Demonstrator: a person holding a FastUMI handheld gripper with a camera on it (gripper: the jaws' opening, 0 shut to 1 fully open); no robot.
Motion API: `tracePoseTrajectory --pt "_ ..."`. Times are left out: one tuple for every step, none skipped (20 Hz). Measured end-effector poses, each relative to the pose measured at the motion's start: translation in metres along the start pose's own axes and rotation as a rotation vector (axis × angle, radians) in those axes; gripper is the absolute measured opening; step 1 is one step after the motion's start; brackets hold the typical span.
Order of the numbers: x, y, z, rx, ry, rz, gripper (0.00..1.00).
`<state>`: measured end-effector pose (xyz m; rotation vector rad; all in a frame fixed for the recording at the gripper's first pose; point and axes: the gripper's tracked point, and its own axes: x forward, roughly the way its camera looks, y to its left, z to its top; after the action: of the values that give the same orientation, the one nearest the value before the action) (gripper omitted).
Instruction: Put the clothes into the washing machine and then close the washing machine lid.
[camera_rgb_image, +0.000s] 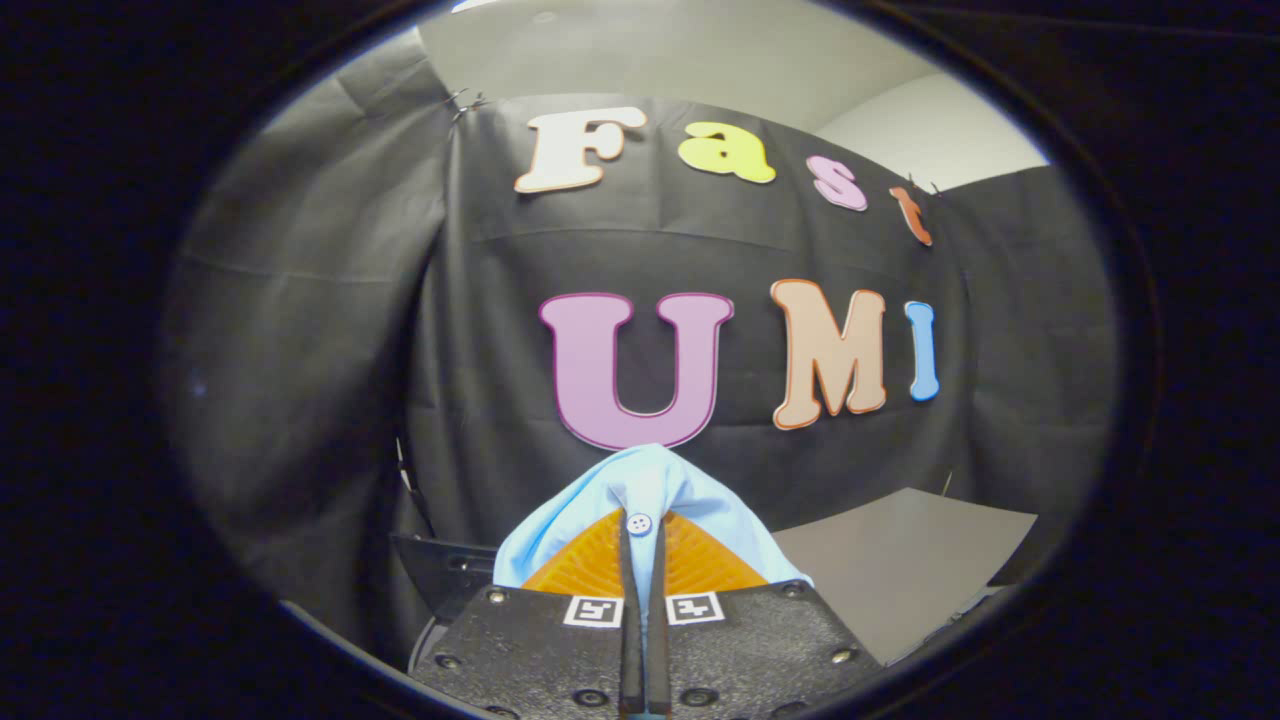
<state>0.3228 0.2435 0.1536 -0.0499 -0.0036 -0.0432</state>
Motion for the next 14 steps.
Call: tracePoseTrajectory --pt "0.002 0.011 -0.013 0.006 0.010 0.005 0.02" --pt "0.004 0.021 -0.029 0.004 0.031 0.016 0.02" --pt "0.005 0.027 -0.041 -0.009 0.046 0.021 0.02" --pt "0.006 0.031 -0.053 -0.024 0.065 0.023 0.02" --pt "0.008 0.036 -0.065 -0.028 0.076 0.032 0.02" --pt "0.010 0.044 -0.079 -0.026 0.090 0.041 0.02" --pt "0.010 0.049 -0.092 -0.021 0.106 0.044 0.02" --pt "0.011 0.053 -0.105 -0.014 0.126 0.047 0.02" --pt "0.012 0.058 -0.118 -0.003 0.141 0.052 0.02" --pt "0.013 0.064 -0.127 0.003 0.150 0.061 0.02" --pt "0.014 0.068 -0.137 0.002 0.161 0.067 0.02" --pt "0.016 0.071 -0.148 -0.001 0.171 0.066 0.02" --pt "0.017 0.071 -0.161 -0.002 0.188 0.060 0.02" --pt "0.017 0.072 -0.176 0.004 0.205 0.053 0.02"
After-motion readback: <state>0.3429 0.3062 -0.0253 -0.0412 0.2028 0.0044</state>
